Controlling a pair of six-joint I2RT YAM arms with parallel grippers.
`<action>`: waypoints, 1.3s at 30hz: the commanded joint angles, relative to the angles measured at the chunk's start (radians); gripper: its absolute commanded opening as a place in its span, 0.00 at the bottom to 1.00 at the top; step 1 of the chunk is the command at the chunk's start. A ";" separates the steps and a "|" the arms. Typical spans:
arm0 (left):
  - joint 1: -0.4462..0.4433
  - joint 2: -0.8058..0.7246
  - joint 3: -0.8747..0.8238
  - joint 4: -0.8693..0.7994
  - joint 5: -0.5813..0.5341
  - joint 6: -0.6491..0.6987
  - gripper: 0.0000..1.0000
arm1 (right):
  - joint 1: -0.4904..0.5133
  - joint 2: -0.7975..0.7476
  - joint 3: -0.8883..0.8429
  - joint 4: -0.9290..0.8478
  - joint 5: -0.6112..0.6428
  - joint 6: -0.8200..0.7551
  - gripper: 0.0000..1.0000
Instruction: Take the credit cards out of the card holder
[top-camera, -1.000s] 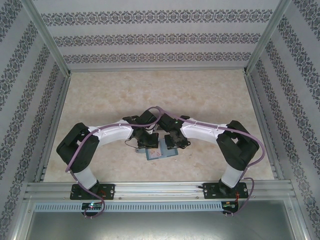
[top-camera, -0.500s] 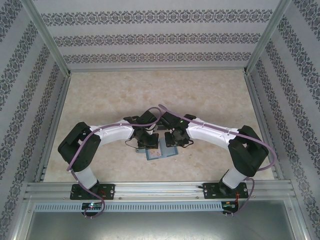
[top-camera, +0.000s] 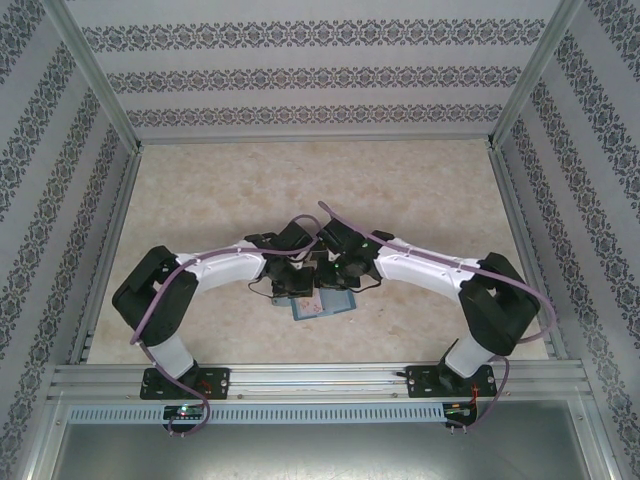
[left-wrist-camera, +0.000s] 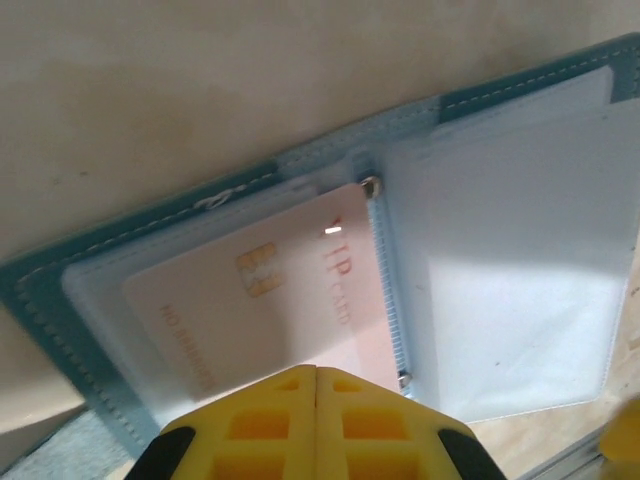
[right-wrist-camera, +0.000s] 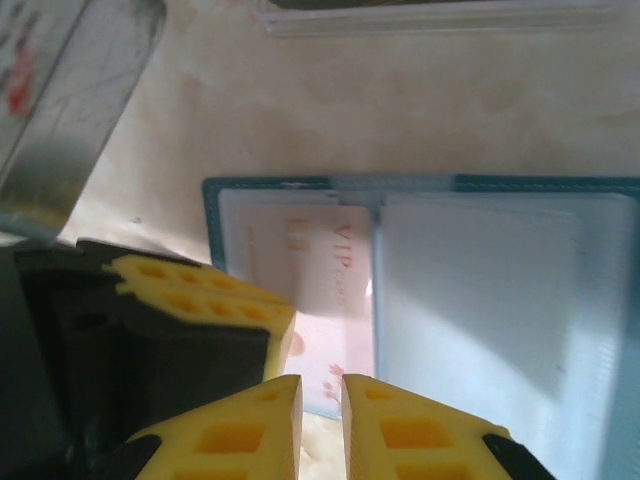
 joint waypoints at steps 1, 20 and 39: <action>0.003 -0.058 -0.034 -0.047 -0.040 -0.002 0.00 | 0.012 0.054 -0.008 0.072 -0.060 0.041 0.19; 0.009 -0.046 -0.069 -0.051 -0.054 0.005 0.00 | 0.006 0.154 -0.027 0.136 -0.072 0.023 0.19; 0.009 -0.060 -0.064 -0.064 -0.062 0.006 0.00 | 0.001 0.173 -0.016 0.048 0.004 -0.010 0.34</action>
